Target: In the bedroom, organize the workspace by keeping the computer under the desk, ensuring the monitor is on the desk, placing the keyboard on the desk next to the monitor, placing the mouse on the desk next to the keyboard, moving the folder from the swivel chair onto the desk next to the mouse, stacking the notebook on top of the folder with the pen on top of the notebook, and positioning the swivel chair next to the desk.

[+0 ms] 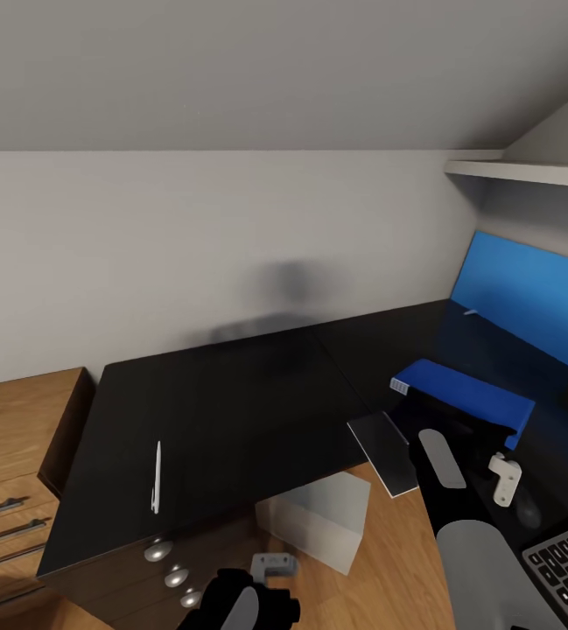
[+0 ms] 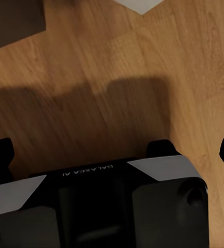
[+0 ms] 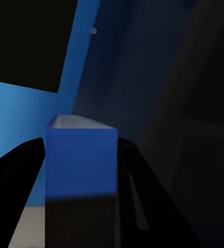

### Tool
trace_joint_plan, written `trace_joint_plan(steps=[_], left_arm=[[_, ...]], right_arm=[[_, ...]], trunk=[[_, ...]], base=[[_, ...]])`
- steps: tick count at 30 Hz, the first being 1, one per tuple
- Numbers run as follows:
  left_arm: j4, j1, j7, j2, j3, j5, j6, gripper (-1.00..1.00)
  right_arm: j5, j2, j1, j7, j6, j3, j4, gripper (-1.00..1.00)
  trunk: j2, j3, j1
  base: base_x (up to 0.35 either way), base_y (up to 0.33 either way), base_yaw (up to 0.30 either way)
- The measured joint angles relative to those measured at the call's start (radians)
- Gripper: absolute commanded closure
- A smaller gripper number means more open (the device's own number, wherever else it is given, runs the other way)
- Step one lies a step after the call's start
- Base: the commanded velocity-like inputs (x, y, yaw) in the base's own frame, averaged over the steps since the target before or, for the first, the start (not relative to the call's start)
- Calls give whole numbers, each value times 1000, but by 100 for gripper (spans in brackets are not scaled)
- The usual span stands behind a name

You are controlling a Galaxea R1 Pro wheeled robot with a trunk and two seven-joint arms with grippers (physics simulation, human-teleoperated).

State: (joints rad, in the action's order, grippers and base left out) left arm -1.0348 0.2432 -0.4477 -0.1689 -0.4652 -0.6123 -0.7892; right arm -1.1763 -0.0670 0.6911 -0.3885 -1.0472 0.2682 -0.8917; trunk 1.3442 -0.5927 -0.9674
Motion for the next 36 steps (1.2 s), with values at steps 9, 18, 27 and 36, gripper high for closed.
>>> trace_joint_plan(steps=[9,18,27,36], left_arm=[[3,0,-1,0,-1,1,0,-100],[5,0,-2,0,-2,1,0,-100],[5,0,-1,0,-3,1,-1,-100],[5,0,-7,-1,-4,3,0,-100]], right_arm=[[0,0,0,0,0,0,0,100],[0,2,0,-4,0,0,0,100],[-5,12,0,-8,2,0,3,100],[-8,15,0,-8,44,0,3,100]], trunk=[[0,0,0],[0,0,0],[0,0,0],[28,-12,-15]], base=[[0,0,0],[0,0,0],[0,0,0],[0,0,0]])
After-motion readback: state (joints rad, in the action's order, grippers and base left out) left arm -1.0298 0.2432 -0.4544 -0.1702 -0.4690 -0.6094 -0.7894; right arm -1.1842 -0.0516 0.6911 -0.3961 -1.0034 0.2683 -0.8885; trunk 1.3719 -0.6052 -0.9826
